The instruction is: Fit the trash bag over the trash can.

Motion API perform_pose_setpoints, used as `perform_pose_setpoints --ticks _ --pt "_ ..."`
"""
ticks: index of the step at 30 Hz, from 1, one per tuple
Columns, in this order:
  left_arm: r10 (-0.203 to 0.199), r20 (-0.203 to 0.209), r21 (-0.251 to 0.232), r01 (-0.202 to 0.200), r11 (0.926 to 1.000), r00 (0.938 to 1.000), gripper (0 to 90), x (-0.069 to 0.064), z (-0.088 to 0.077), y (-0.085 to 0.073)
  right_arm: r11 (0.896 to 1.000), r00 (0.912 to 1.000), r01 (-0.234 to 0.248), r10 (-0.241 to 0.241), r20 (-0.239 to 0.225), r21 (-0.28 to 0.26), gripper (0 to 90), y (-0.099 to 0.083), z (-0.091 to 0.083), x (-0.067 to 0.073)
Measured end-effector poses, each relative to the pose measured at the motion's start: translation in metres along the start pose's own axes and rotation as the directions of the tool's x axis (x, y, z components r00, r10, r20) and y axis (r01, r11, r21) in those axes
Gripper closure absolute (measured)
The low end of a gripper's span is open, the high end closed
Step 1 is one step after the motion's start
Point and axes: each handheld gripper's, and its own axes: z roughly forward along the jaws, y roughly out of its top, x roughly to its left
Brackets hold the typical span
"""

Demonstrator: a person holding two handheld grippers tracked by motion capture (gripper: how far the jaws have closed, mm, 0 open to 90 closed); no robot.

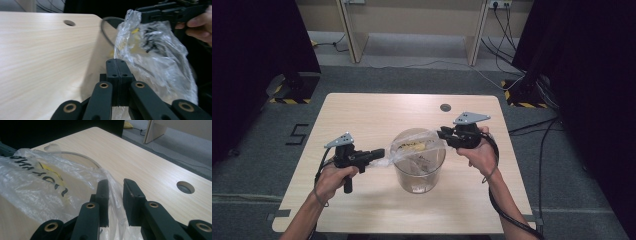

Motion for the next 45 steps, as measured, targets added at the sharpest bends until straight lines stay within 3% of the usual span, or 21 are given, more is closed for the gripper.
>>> perform_pose_setpoints --ticks 3,5,12,15,20,22,23,25,26,29,31,33,34,35,38,39,45 --pt "0.026 -0.051 0.001 -0.026 0.9997 0.9984 90.0 0.006 0.005 0.004 0.999 0.9995 -0.032 0.032 -0.006 0.001 75.4 0.001 0.009 -0.005" --pt "0.040 -0.081 0.011 -0.039 0.9992 0.9959 90.0 0.011 0.013 0.007 0.996 0.9965 -0.084 0.084 0.000 0.009 75.1 0.001 0.016 -0.012" --pt "0.067 -0.127 0.051 -0.061 0.9968 0.9897 90.0 0.021 0.032 0.008 0.990 0.9914 -0.129 0.127 0.031 0.052 77.1 -0.007 0.029 -0.026" --pt "0.061 -0.132 0.079 -0.051 0.9955 0.9894 90.0 0.028 0.042 0.002 0.985 0.9891 -0.147 0.147 0.014 0.087 79.7 -0.023 0.036 -0.032" --pt "0.053 -0.115 0.098 -0.042 0.9943 0.9920 90.0 0.027 0.050 -0.005 0.982 0.9873 -0.158 0.159 0.005 0.105 80.5 -0.038 0.036 -0.032" --pt "0.063 -0.105 0.100 -0.053 0.9936 0.9924 89.8 0.024 0.050 -0.005 0.983 0.9885 -0.151 0.151 0.003 0.104 79.5 -0.042 0.033 -0.031" --pt "0.064 -0.111 0.094 -0.054 0.9942 0.9918 79.9 0.023 0.048 -0.004 0.987 0.9903 -0.139 0.138 0.017 0.082 76.3 -0.042 0.025 -0.030" --pt "0.063 -0.115 0.072 -0.055 0.9959 0.9913 75.5 0.022 0.041 -0.001 0.990 0.9914 -0.128 0.126 0.033 0.067 74.7 -0.040 0.019 -0.030" --pt "0.085 -0.139 0.049 -0.079 0.9956 0.9866 70.4 0.019 0.032 0.002 0.993 0.9923 -0.113 0.111 0.055 0.030 71.6 -0.035 0.005 -0.030" --pt "0.080 -0.159 0.019 -0.078 0.9968 0.9840 64.9 0.017 0.022 0.006 0.993 0.9912 -0.122 0.122 0.051 -0.002 68.8 -0.030 -0.008 -0.029" --pt "0.075 -0.166 -0.011 -0.078 0.9969 0.9832 61.0 0.015 0.012 0.009 0.995 0.9937 -0.098 0.099 0.051 -0.022 66.4 -0.026 -0.021 -0.025" --pt "0.084 -0.174 -0.038 -0.092 0.9951 0.9812 55.6 0.009 -0.003 0.013 0.998 0.9983 -0.046 0.047 0.033 -0.032 61.7 -0.025 -0.035 -0.015" --pt "0.084 -0.174 -0.038 -0.092 0.9951 0.9812 53.5 0.009 -0.003 0.013 0.998 0.9983 -0.046 0.047 0.033 -0.032 61.7 -0.025 -0.035 -0.015" --pt "0.089 -0.175 -0.045 -0.098 0.9941 0.9806 52.2 0.006 -0.007 0.014 1.000 0.9993 -0.003 0.003 0.037 -0.012 57.5 -0.027 -0.038 -0.008" --pt "0.108 -0.164 -0.065 -0.120 0.9906 0.9805 51.2 -0.003 -0.017 0.015 0.999 0.9985 0.033 -0.033 0.043 0.022 52.7 -0.030 -0.038 -0.003" --pt "0.124 -0.140 -0.053 -0.132 0.9898 0.9823 51.1 -0.011 -0.019 0.010 0.996 0.9961 0.070 -0.073 0.050 0.063 51.5 -0.034 -0.036 0.001" --pt "0.165 -0.091 -0.015 -0.167 0.9858 0.9821 49.7 -0.024 -0.017 -0.005 0.987 0.9891 0.133 -0.138 0.052 0.091 48.8 -0.040 -0.029 0.004"
